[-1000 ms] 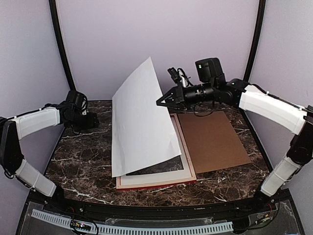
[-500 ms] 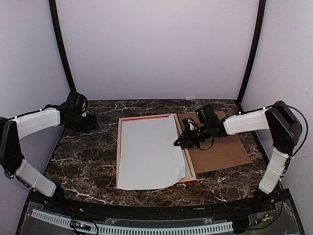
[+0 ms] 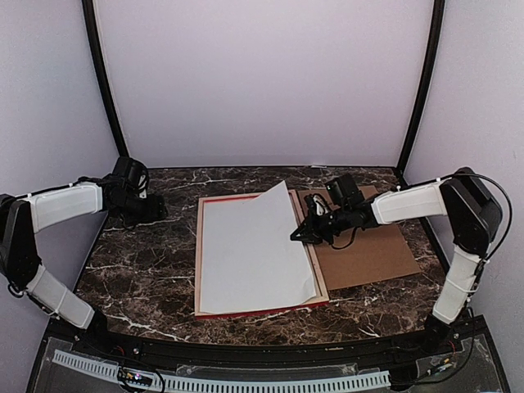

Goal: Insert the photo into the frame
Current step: Place the photo on the mat board.

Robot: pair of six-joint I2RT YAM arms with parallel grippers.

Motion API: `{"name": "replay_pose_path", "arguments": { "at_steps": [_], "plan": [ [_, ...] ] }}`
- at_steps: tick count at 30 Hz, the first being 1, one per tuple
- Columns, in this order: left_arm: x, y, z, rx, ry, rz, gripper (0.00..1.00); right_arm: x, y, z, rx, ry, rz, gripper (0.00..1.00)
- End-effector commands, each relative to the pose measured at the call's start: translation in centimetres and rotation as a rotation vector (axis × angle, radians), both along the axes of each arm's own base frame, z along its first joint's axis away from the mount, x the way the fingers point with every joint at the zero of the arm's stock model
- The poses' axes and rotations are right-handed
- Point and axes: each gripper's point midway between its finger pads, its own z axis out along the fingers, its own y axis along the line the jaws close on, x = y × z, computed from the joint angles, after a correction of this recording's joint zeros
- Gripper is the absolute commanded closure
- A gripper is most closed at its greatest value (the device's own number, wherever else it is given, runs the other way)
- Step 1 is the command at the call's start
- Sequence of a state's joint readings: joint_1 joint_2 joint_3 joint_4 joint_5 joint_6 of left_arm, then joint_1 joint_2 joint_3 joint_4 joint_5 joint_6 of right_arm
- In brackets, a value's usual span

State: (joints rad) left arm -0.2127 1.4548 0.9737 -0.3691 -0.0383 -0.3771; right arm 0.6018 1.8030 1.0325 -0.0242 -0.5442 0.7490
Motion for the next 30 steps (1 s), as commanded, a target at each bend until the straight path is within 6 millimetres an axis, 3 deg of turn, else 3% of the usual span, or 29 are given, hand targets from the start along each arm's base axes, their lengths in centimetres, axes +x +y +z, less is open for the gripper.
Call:
{"name": "replay_pose_path", "arguments": {
  "at_steps": [1, 24, 30],
  "plan": [
    [-0.4, -0.6, -0.4, -0.011, 0.005, -0.029, 0.20, 1.9, 0.7, 0.8, 0.009, -0.067, -0.008, 1.00],
    [-0.3, -2.5, -0.2, -0.023, 0.001, -0.080, 0.16, 3.4, 0.6, -0.3, -0.019, -0.072, -0.030, 1.00],
    [-0.5, -3.5, 0.0, -0.024, -0.003, -0.107, 0.15, 3.3, 0.4, -1.2, -0.049, -0.060, -0.024, 0.89]
  ]
}}
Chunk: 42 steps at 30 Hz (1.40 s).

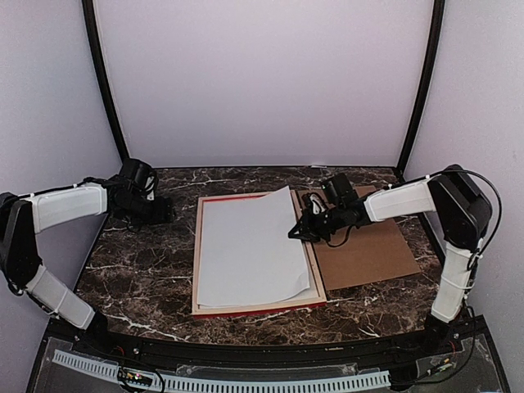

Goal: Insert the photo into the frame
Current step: Place the photo on the mat board.

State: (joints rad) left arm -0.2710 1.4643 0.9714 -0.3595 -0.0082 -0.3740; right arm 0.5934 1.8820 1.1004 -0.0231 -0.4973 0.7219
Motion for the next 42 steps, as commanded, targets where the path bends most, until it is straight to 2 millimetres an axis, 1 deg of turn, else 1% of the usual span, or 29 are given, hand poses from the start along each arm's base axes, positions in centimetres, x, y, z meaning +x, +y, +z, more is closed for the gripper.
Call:
{"name": "replay_pose_path", "arguments": {
  "at_steps": [1, 7, 14, 20, 23, 26, 29, 33, 36, 39, 42],
  "plan": [
    [-0.1, -1.1, 0.3, -0.003, -0.014, -0.036, 0.15, 1.1, 0.1, 0.0, -0.015, -0.030, -0.001, 0.88],
    [-0.2, -2.2, 0.2, -0.007, -0.012, -0.059, 0.15, 1.6, -0.3, 0.1, -0.060, -0.053, 0.003, 0.85],
    [-0.4, -2.9, -0.2, -0.005, 0.000, -0.076, 0.15, 1.8, -0.7, -0.5, -0.105, -0.060, 0.006, 0.83],
    [-0.4, -3.4, -0.3, -0.005, 0.003, -0.085, 0.15, 1.9, -1.2, -0.8, -0.138, -0.068, 0.001, 0.74],
    [-0.4, -3.6, -0.2, -0.007, 0.001, -0.089, 0.15, 2.2, -1.6, -0.4, -0.167, -0.090, -0.008, 0.66],
    [-0.7, -4.6, -0.2, -0.040, 0.007, -0.116, 0.15, 2.6, -2.3, 0.2, -0.209, -0.120, -0.020, 0.59],
    [-1.1, -5.4, -0.6, -0.057, 0.018, -0.133, 0.15, 3.0, -3.1, 1.1, -0.253, -0.160, -0.033, 0.55],
    [-1.9, -6.9, -1.6, -0.067, 0.041, -0.167, 0.16, 2.8, -4.7, 2.1, -0.320, -0.203, -0.054, 0.52],
    [-2.4, -7.8, -2.8, -0.067, 0.069, -0.186, 0.18, 2.0, -6.1, 2.7, -0.358, -0.226, -0.065, 0.50],
    [-2.9, -9.1, -3.7, -0.063, 0.093, -0.219, 0.23, 1.2, -7.2, 3.0, -0.380, -0.234, -0.079, 0.50],
    [-3.1, -9.7, -5.0, -0.033, 0.126, -0.227, 0.27, 0.4, -8.1, 3.0, -0.393, -0.232, -0.094, 0.50]
  ]
}}
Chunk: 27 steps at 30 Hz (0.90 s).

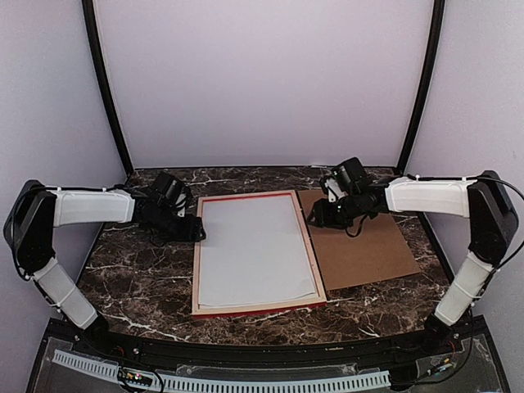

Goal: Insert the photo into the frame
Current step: Place the photo on the mat board, then move the frame body to the center of the board.

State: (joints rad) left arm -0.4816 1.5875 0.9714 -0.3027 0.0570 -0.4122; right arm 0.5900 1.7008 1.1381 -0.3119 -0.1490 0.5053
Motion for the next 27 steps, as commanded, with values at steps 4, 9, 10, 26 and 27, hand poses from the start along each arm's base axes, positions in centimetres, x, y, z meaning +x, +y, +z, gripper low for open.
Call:
{"name": "replay_pose_path", "arguments": {
  "at_steps": [4, 9, 10, 26, 27],
  "plan": [
    [-0.8, -1.0, -2.9, 0.074, 0.066, -0.021, 0.35, -2.0, -3.0, -0.8, -0.072, -0.001, -0.045, 0.50],
    [-1.0, -1.1, -3.9, 0.118, 0.079, -0.025, 0.43, -3.1, -4.0, -1.0, -0.077, 0.002, -0.065, 0.50],
    [-1.0, -1.0, -4.1, 0.124, 0.082, -0.025, 0.45, -3.2, -4.2, -1.1, -0.079, 0.004, -0.069, 0.50],
    [-2.3, -0.5, -5.7, 0.197, 0.107, -0.031, 0.41, -4.4, -4.2, -3.1, -0.052, 0.051, -0.071, 0.50],
    [-2.3, -0.4, -5.6, 0.198, 0.105, -0.030, 0.44, -4.4, -4.2, -3.2, -0.054, 0.053, -0.071, 0.50]
  ]
}}
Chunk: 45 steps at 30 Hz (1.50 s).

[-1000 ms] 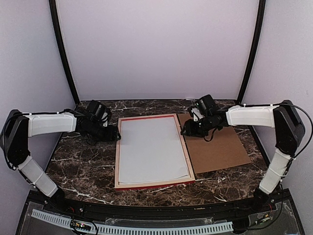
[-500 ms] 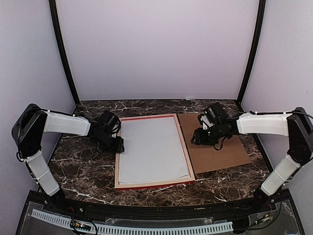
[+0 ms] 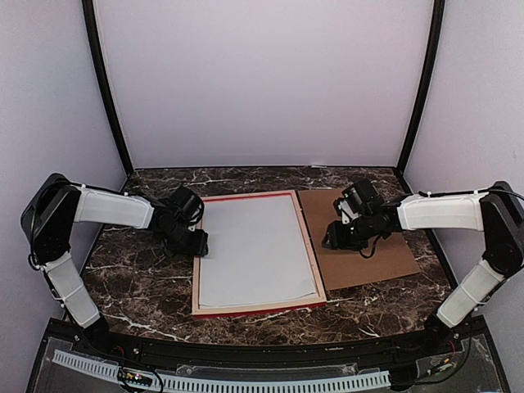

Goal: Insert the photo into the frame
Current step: Move the frame body to the center of the board.

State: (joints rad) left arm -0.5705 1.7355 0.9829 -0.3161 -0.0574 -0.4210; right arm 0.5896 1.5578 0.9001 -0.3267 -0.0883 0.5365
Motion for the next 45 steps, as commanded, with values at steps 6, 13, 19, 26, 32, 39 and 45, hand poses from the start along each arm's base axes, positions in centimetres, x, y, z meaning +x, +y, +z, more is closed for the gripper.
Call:
{"name": "replay_pose_path", "arguments": {
  "at_steps": [6, 13, 19, 26, 32, 39, 45],
  "plan": [
    [-0.8, 0.6, -0.3, 0.053, 0.016, 0.001, 0.52, 0.4, 0.2, 0.4, 0.032, -0.023, -0.013, 0.50],
    [-0.6, 0.7, -0.2, 0.070, 0.011, -0.012, 0.62, 0.1, 0.0, 0.2, 0.034, -0.019, -0.017, 0.50],
    [-0.4, 0.8, 0.3, 0.076, 0.000, -0.008, 0.57, -0.1, 0.0, 0.0, 0.035, -0.013, -0.020, 0.50],
    [0.3, -0.4, 3.3, -0.018, -0.060, -0.009, 0.38, -0.2, 0.1, -0.5, 0.041, -0.003, -0.019, 0.50],
    [0.4, -0.5, 4.3, -0.033, -0.084, -0.008, 0.35, -0.3, 0.0, -0.6, 0.040, -0.001, -0.020, 0.50],
    [0.0, -0.1, 3.3, -0.008, -0.054, -0.001, 0.41, -0.4, 0.0, -0.8, 0.039, 0.002, -0.018, 0.50],
    [0.0, 0.1, 2.2, 0.009, -0.030, -0.001, 0.50, -0.4, 0.0, -0.9, 0.037, 0.004, -0.018, 0.50]
  ]
}}
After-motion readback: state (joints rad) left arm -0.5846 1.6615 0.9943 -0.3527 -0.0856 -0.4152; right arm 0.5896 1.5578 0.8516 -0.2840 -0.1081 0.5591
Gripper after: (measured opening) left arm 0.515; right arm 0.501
